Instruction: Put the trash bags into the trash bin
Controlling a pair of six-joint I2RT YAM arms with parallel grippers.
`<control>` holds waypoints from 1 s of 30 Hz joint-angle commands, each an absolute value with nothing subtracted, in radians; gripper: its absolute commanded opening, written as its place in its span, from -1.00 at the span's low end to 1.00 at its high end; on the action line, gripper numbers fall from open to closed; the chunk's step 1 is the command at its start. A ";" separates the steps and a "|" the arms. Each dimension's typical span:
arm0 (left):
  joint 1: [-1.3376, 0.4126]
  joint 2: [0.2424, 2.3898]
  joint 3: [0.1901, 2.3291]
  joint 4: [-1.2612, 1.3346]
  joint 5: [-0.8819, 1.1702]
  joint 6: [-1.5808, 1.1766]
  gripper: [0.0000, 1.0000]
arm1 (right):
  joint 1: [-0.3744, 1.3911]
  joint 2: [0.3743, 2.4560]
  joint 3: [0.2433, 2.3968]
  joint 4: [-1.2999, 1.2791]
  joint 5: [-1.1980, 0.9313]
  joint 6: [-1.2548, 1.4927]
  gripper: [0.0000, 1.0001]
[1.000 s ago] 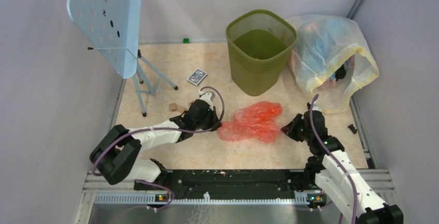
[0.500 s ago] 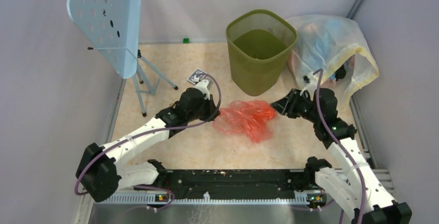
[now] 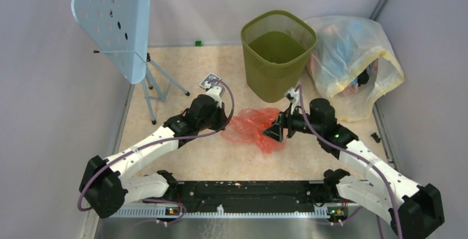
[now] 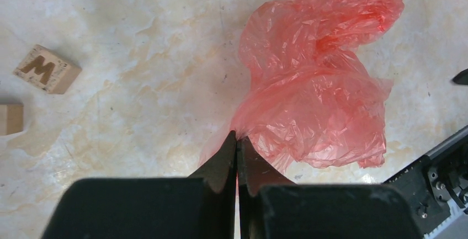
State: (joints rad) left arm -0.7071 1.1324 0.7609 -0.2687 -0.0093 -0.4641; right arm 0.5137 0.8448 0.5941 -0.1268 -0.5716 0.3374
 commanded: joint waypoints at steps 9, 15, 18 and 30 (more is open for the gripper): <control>-0.650 1.175 0.813 -0.259 -0.005 -0.388 -0.98 | 0.620 1.122 0.597 0.124 -0.502 0.189 0.50; -0.617 1.211 0.826 -0.229 0.066 -0.398 -0.98 | 0.620 1.258 0.614 0.173 -0.555 0.213 0.28; -0.609 1.232 0.843 -0.227 0.078 -0.399 -0.99 | 0.620 1.288 0.616 0.201 -0.639 0.231 -0.17; -0.544 1.252 0.866 -0.194 0.188 -0.413 -0.86 | 0.579 1.164 0.785 0.072 -0.612 0.380 -1.00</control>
State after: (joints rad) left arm -0.5659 1.2671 0.8474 -0.2508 0.1349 -0.4149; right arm 0.6056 1.2472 0.6983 0.0708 -0.6296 0.3008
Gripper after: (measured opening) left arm 0.053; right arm 0.004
